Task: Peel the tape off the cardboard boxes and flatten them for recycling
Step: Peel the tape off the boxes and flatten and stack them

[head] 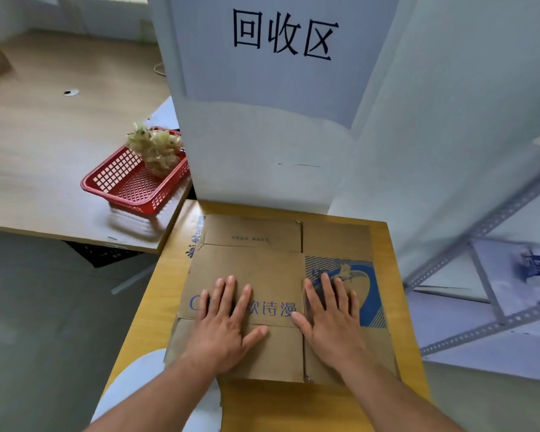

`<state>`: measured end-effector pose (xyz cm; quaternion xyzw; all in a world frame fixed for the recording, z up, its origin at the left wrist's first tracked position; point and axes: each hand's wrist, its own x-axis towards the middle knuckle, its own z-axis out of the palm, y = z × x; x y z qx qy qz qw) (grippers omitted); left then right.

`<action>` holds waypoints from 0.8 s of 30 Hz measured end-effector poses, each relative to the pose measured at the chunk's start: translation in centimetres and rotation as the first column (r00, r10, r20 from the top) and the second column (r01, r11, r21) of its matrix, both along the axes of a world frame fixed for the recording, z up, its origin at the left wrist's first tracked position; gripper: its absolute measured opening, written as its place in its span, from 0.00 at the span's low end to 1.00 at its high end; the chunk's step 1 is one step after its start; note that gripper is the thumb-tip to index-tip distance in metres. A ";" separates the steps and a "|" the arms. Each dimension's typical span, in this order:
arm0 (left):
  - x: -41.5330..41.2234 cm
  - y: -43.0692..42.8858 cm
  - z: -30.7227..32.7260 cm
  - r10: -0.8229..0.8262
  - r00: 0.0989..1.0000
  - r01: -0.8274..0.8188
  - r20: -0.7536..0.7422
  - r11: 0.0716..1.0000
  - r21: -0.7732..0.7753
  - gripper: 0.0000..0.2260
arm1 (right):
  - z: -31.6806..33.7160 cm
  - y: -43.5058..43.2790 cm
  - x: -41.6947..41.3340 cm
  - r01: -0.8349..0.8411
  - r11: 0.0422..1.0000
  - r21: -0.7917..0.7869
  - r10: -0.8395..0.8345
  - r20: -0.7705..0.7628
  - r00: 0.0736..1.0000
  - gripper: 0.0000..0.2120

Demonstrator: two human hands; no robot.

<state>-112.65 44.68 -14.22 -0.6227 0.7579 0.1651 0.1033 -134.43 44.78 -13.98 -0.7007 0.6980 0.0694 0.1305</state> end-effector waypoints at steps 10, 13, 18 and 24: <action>-0.4 -0.9 3.2 0.031 0.999 -0.030 -0.034 0.999 0.014 0.36 | 5.1 -1.7 1.0 -0.021 0.994 0.110 0.025 -0.033 0.999 0.35; -0.3 -0.4 4.4 0.011 0.998 -0.016 -0.062 0.997 -0.082 0.34 | 6.7 -1.6 1.8 -0.059 0.998 0.018 0.060 -0.011 0.998 0.34; 0.0 2.3 5.8 0.016 1.000 -0.020 -0.025 0.986 -0.165 0.34 | 8.7 1.2 3.9 -0.225 0.971 -0.080 0.226 0.004 0.974 0.30; 1.6 6.8 7.0 0.144 0.986 -0.163 -0.085 0.944 -0.288 0.28 | 9.0 4.6 7.0 -0.420 0.875 -0.240 0.434 0.007 0.901 0.15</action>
